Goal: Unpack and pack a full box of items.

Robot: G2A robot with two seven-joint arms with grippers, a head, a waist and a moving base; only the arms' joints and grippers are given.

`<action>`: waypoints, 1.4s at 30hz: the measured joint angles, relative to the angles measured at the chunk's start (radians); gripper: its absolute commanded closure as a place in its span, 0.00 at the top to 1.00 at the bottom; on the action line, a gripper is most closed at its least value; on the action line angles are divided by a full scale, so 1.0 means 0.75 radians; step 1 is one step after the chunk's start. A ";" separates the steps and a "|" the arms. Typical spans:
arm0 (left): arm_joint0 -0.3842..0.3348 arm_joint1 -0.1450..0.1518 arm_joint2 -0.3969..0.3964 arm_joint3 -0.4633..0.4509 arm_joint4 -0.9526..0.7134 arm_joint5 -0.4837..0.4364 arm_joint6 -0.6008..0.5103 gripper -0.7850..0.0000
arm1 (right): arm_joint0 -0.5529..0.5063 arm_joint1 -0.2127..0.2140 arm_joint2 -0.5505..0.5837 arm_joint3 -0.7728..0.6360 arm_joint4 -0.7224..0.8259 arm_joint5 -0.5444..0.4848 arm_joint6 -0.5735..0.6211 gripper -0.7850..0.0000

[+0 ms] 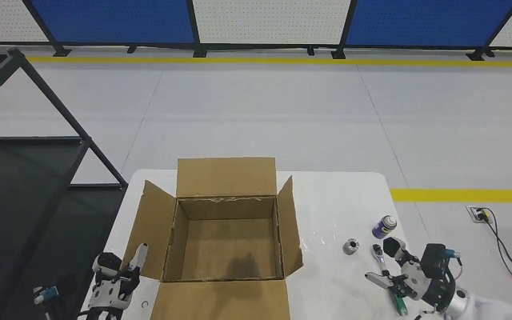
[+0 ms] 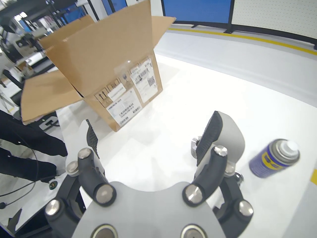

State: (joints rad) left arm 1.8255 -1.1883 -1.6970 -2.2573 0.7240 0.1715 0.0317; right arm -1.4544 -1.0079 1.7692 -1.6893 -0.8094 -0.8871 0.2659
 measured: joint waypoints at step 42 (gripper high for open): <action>0.051 -0.030 -0.366 0.054 -0.757 -0.491 0.114 1.00 | 0.012 -0.008 -0.148 0.003 -0.340 0.711 0.473 0.44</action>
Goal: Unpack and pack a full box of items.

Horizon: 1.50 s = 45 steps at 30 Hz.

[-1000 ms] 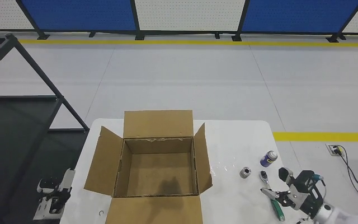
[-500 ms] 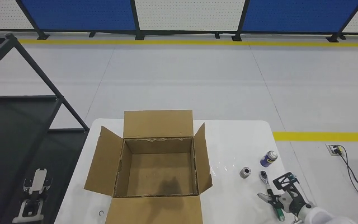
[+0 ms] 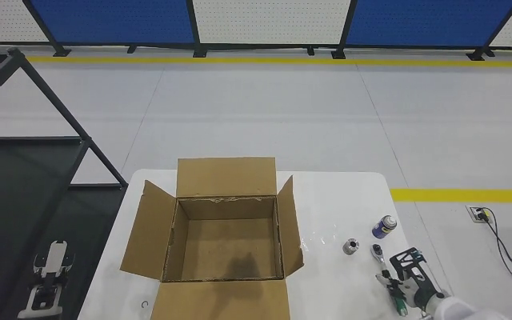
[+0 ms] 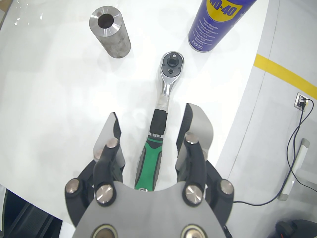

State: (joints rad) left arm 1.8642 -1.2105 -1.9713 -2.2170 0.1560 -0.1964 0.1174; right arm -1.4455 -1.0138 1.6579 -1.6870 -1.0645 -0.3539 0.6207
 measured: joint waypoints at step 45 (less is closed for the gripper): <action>0.000 0.000 0.000 0.000 0.000 0.000 0.000 1.00 | 0.133 -0.006 -0.039 0.063 0.031 0.065 -0.020 0.00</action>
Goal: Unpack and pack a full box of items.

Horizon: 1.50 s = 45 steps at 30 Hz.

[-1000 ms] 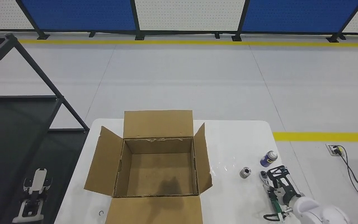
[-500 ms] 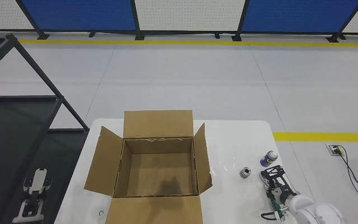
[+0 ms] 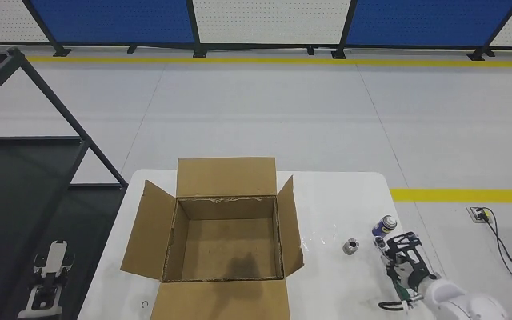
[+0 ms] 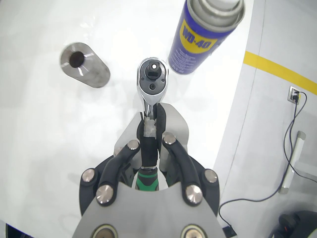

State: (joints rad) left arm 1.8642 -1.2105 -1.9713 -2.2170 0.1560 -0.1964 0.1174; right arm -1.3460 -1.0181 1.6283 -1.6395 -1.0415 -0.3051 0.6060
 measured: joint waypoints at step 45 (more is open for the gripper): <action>0.000 0.000 0.000 0.000 0.000 0.000 0.000 1.00 | -0.026 0.007 -0.178 -0.947 -0.151 -0.381 -0.261 0.00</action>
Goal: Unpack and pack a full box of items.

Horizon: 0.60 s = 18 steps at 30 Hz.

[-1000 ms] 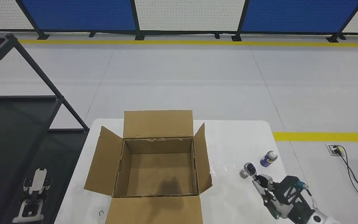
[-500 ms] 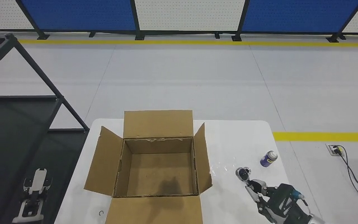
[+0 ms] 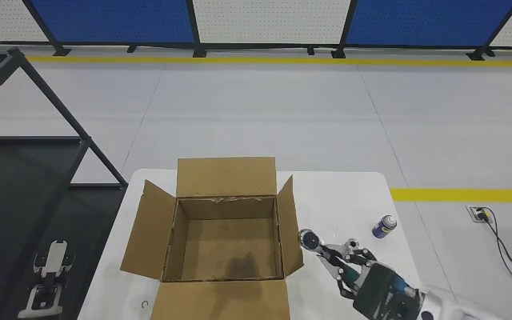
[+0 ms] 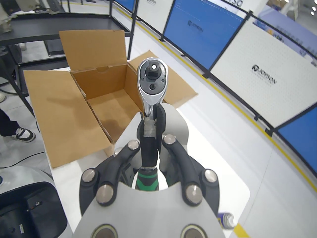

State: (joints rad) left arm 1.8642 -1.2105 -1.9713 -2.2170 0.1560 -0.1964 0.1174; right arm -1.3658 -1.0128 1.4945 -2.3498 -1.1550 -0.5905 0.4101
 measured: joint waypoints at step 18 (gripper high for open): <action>0.000 0.000 0.000 0.000 0.000 0.000 0.000 1.00 | 0.983 -0.206 -0.983 0.445 0.058 0.487 0.375 0.00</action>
State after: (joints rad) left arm 1.8642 -1.2105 -1.9713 -2.2170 0.1560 -0.1964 0.1174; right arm -0.6283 -1.1673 0.7570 -2.0162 -1.1117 -0.2252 0.6911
